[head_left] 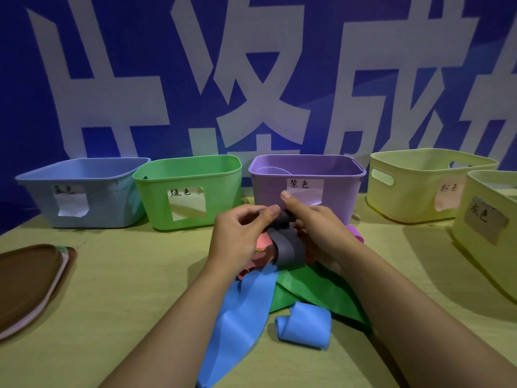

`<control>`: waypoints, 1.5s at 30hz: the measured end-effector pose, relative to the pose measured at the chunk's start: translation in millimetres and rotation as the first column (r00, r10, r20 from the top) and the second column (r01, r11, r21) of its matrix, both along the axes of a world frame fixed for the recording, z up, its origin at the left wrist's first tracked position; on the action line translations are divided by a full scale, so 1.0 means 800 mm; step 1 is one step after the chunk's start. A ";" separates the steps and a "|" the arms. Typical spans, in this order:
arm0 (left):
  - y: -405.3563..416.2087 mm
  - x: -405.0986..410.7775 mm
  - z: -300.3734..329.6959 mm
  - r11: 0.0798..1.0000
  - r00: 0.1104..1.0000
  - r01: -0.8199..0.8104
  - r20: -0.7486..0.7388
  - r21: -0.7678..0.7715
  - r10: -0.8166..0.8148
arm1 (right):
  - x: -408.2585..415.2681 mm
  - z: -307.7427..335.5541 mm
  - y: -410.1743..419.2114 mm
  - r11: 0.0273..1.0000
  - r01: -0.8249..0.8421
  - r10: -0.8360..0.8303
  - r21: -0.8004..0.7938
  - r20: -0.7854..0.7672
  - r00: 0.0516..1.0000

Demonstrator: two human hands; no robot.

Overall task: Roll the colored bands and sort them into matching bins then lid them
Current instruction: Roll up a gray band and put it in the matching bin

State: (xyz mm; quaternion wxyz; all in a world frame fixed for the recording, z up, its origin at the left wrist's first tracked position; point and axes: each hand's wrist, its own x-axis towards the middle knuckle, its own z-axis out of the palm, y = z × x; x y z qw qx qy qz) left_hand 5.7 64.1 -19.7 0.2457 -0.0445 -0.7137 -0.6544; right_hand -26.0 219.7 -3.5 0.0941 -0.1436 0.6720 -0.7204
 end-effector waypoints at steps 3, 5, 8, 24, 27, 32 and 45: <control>0.001 0.001 0.000 1.000 1.000 -0.004 -0.027 -0.029 0.003 | 0.000 0.002 0.002 1.000 0.003 -0.004 -0.011 -0.022 1.000; 0.001 0.001 -0.001 1.000 0.999 0.003 -0.037 -0.021 -0.003 | -0.002 0.000 0.002 1.000 -0.002 0.002 0.011 -0.039 0.999; 0.000 0.000 0.000 1.000 0.999 -0.004 -0.037 -0.006 0.003 | -0.002 -0.003 -0.001 0.997 0.032 -0.030 0.075 -0.033 0.999; -0.005 -0.001 0.000 0.990 0.991 0.129 -0.033 0.050 -0.127 | -0.005 -0.010 0.000 0.986 0.121 -0.095 0.115 -0.204 0.974; -0.005 -0.001 0.001 0.988 0.990 0.136 -0.033 0.074 -0.134 | -0.007 -0.011 -0.001 0.992 0.105 -0.085 0.077 -0.225 0.971; -0.005 0.001 0.003 0.982 0.989 0.150 -0.021 0.112 -0.149 | -0.008 -0.009 -0.001 0.997 0.075 -0.068 0.019 -0.230 0.971; -0.004 0.010 0.009 0.967 0.939 0.084 0.306 0.239 -0.158 | -0.003 -0.008 -0.001 0.999 0.033 -0.022 0.035 -0.263 0.964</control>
